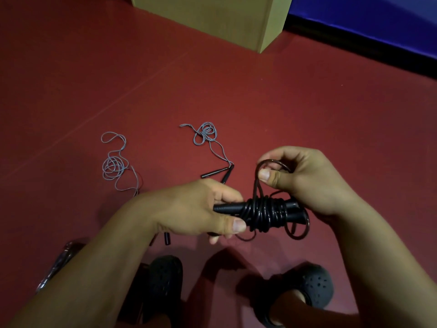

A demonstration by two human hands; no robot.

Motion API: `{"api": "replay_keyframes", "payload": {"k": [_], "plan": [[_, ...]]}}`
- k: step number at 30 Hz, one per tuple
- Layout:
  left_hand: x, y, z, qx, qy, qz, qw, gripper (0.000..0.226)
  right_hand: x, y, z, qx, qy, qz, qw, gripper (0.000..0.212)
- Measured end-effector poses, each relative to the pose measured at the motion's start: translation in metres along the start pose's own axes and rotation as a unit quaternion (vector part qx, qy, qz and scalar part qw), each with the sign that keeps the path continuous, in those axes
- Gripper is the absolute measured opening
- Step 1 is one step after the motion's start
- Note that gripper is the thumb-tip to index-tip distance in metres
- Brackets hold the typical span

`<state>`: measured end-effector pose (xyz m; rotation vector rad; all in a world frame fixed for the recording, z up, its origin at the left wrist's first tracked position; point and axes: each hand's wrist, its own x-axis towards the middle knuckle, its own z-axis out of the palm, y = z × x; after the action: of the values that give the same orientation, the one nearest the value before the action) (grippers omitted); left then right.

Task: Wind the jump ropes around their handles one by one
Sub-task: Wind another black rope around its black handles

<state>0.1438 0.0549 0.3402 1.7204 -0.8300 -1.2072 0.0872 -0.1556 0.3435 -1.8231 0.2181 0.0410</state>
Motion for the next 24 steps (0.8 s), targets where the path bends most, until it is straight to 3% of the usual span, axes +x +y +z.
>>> {"api": "replay_keyframes", "payload": {"k": [6, 9, 12, 17, 20, 24], "plan": [[-0.005, -0.002, -0.006, -0.086, -0.018, 0.059, 0.994, 0.009, 0.004, 0.002, 0.004, 0.089, -0.034, 0.004, 0.995, 0.031], [-0.004, -0.005, -0.01, -0.112, -0.022, 0.092, 0.989, 0.041, 0.005, 0.003, 0.011, 0.039, -0.034, -0.072, 0.996, 0.011], [-0.003, -0.007, -0.012, -0.132, -0.006, 0.114, 0.985, 0.06, 0.003, 0.005, 0.019, -0.031, -0.055, -0.083, 0.995, 0.015], [0.001, -0.007, -0.01, -0.158, 0.116, 0.131, 0.972, 0.044, -0.002, 0.002, 0.036, -0.043, -0.072, 0.035, 0.996, 0.031], [0.008, -0.005, -0.008, -0.148, 0.216, 0.108, 0.959, 0.025, -0.002, 0.007, 0.043, -0.114, -0.072, 0.023, 0.991, 0.032], [0.008, -0.002, -0.01, -0.087, 0.288, 0.053, 0.952, 0.025, -0.006, 0.009, 0.047, -0.189, -0.092, 0.02, 0.977, 0.023]]}}
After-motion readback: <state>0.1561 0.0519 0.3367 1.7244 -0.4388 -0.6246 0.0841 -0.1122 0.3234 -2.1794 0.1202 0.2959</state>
